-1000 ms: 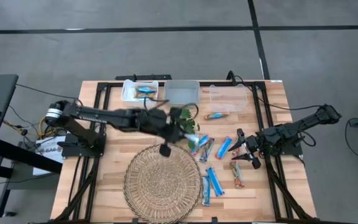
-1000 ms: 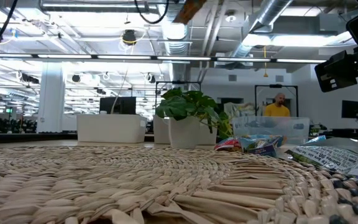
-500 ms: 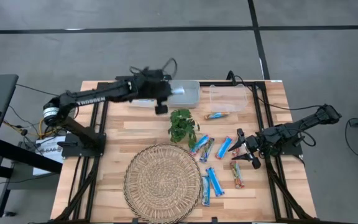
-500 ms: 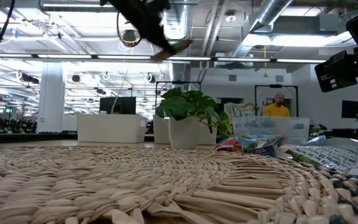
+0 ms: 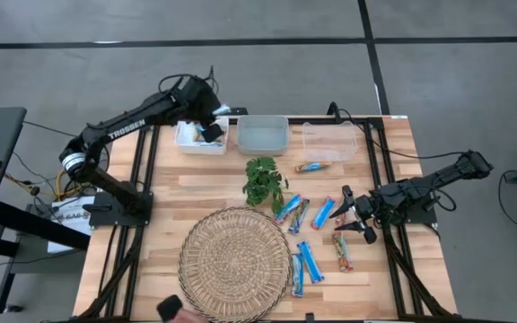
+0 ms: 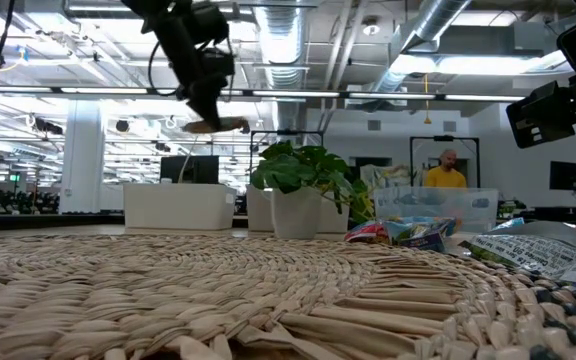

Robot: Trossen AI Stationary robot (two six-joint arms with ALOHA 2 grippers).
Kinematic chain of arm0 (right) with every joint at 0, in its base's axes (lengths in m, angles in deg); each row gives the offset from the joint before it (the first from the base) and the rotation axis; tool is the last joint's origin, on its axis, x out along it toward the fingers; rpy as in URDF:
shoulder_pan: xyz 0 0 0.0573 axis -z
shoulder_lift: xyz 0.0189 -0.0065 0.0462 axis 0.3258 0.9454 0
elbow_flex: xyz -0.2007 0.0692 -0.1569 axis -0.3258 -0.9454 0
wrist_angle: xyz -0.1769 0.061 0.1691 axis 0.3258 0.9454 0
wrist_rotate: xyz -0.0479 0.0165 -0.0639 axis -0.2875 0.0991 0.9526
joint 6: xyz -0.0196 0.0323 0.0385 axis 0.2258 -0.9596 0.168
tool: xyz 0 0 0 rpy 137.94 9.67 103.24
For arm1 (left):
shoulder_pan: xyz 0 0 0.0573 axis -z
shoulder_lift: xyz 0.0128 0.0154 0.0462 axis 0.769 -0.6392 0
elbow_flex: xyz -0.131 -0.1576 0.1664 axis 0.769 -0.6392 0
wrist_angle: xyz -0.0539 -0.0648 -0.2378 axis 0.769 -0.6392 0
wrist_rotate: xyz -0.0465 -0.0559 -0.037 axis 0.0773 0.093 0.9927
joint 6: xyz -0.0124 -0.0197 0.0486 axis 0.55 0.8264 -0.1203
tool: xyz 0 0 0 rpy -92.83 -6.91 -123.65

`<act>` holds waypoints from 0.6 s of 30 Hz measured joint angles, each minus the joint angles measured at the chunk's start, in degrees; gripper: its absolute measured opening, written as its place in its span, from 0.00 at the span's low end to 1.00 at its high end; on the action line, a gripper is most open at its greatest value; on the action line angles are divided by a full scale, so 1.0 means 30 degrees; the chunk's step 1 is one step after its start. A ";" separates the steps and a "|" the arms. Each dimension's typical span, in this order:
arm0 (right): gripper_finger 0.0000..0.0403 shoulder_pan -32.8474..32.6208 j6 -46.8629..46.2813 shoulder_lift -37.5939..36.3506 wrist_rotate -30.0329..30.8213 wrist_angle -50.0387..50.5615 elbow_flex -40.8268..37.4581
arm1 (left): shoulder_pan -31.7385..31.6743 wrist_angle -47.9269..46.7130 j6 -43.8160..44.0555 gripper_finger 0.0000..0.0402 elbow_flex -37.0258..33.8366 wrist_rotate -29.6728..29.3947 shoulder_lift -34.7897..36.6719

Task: Pick and place Granola Bars by type
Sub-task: Put the yellow granola bar into the white bin

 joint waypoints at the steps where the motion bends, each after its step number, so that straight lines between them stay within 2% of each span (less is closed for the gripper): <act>1: 0.44 0.0006 0.0000 0.0000 0.0000 0.0000 0.0000 | -0.0228 -0.0490 0.0248 0.12 0.0000 0.0004 0.0000; 8: 0.44 0.0006 0.0000 0.0000 0.0000 0.0000 0.0000 | -0.1441 -0.3089 0.0834 0.12 0.0000 0.0058 -0.0007; 18: 0.44 0.0006 0.0000 0.0000 0.0000 0.0001 0.0000 | -0.2258 -0.2620 0.0674 0.12 -0.1082 0.0226 -0.0290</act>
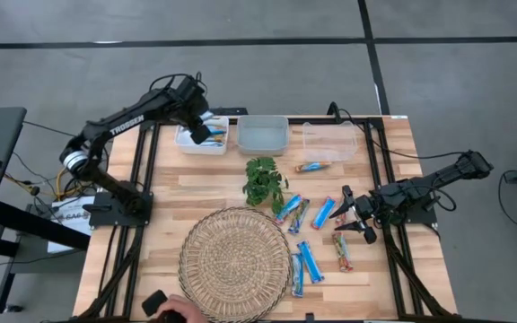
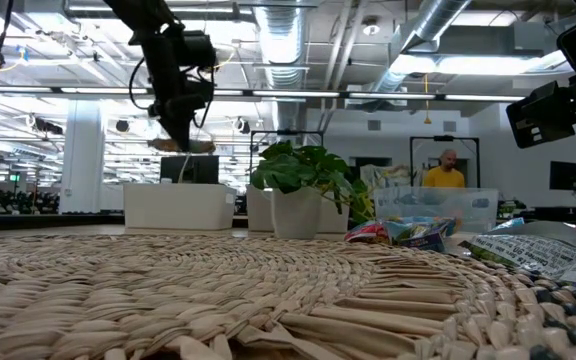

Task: Pick and place Granola Bars by type
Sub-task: Put the yellow granola bar into the white bin

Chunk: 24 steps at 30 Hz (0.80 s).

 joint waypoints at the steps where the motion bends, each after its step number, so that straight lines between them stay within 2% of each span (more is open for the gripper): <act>1: 0.44 -0.0006 0.0000 -0.0007 0.0000 0.0005 0.0000 | -0.0007 0.0017 -0.0182 0.12 -0.0062 0.0063 -0.0162; 8: 0.44 -0.0003 0.0000 -0.0007 0.0000 0.0005 0.0000 | -0.0038 0.1163 -0.1274 0.15 -0.0098 0.0214 -0.2080; 19: 0.44 -0.0005 0.0000 -0.0006 -0.0001 0.0000 0.0000 | -0.0225 0.2090 -0.1757 0.39 -0.0098 0.0305 -0.3659; 24: 0.44 -0.0005 0.0000 -0.0006 0.0000 0.0006 0.0000 | -0.0182 0.2087 -0.1747 0.43 -0.0098 0.0460 -0.3160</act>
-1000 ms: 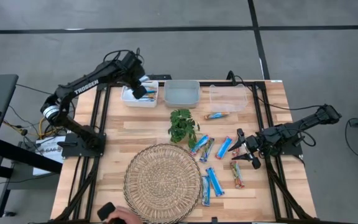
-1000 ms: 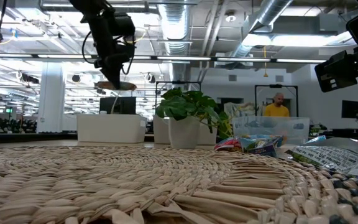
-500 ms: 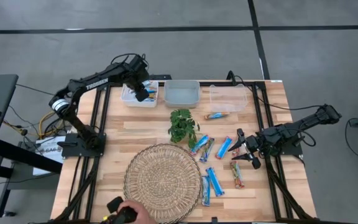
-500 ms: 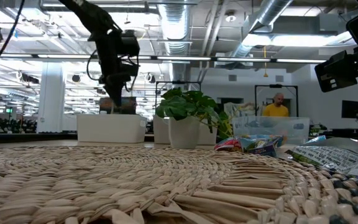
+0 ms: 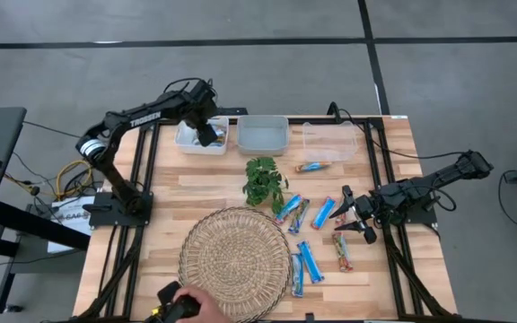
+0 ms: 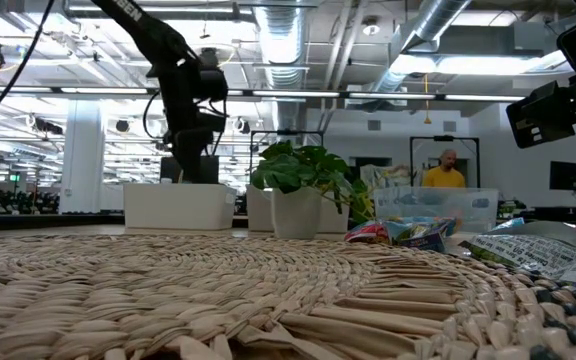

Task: Pick and place Granola Bars by type
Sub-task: Put the yellow granola bar into the white bin

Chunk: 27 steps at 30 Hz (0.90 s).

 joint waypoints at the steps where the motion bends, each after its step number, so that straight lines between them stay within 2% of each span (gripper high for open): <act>1: 0.44 0.0006 0.0000 0.0006 0.0000 0.0000 0.0000 | 0.0002 0.0010 0.0005 0.43 0.0000 0.0079 0.0267; 5: 0.44 0.0006 -0.0003 0.0003 0.0000 0.0000 0.0000 | 0.0099 0.0126 0.0446 0.42 0.0000 0.1170 0.1612; 8: 0.44 0.0006 0.0000 0.0003 0.0000 0.0000 0.0000 | 0.0272 0.0314 0.0955 0.42 0.0000 0.2897 0.2980; 13: 0.44 0.0006 0.0000 -0.0001 0.0000 -0.0007 0.0000 | 0.1345 0.2938 0.1559 0.42 -0.0970 0.5389 0.5585; 18: 0.44 0.0004 0.0000 -0.0001 0.0000 0.0000 0.0000 | 0.3264 0.7513 0.2310 0.42 -0.4427 0.6403 0.8822; 27: 0.44 -0.0001 0.0000 0.0006 0.0000 -0.0004 0.0000 | 0.7505 1.3703 0.4274 0.42 -1.1710 0.6511 1.4763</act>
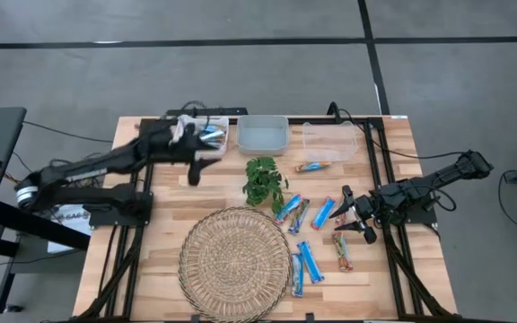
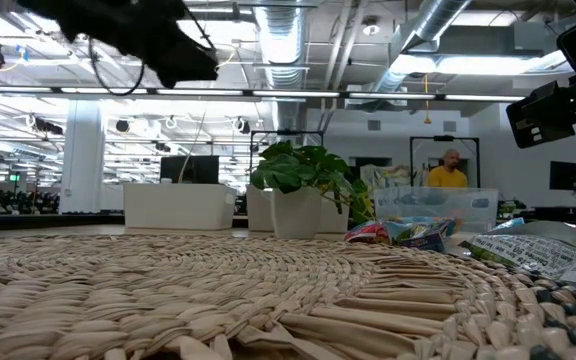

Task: Pick and place Granola Bars by type
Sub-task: Put the yellow granola bar into the white bin

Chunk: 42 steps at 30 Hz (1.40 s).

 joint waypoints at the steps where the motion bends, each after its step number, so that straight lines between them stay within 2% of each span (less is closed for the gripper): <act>1: 0.44 0.0000 0.0000 -0.0003 0.0000 0.0004 0.0000 | 0.0517 0.0410 0.0111 0.42 -0.0708 0.0023 0.0644; 11: 0.44 0.0007 0.0000 0.0000 0.0000 0.0004 0.0000 | 0.5090 0.3002 0.0310 0.42 -0.6615 0.0016 0.6331; 16: 0.44 0.0006 0.0000 -0.0005 -0.0001 0.0004 0.0000 | 0.6085 0.5543 0.0989 0.42 -0.9253 0.0012 0.8925; 20: 0.44 0.0004 0.0000 0.0000 0.0000 0.0004 0.0000 | 0.6243 0.6316 0.1936 0.42 -1.0662 0.0000 1.1021; 32: 0.44 0.0005 0.0000 -0.0005 0.0000 0.0004 0.0003 | 0.6243 0.5965 0.2091 0.42 -1.1991 -0.0079 1.7012; 36: 0.44 0.0003 0.0000 -0.0007 0.0000 0.0004 0.0005 | 0.6236 0.6451 0.2172 0.42 -1.1998 -0.0481 1.6957; 42: 0.44 0.0001 0.0000 0.0000 -0.0007 0.0004 0.0006 | 0.6221 0.6399 0.3093 0.42 -1.2012 -0.2880 1.6963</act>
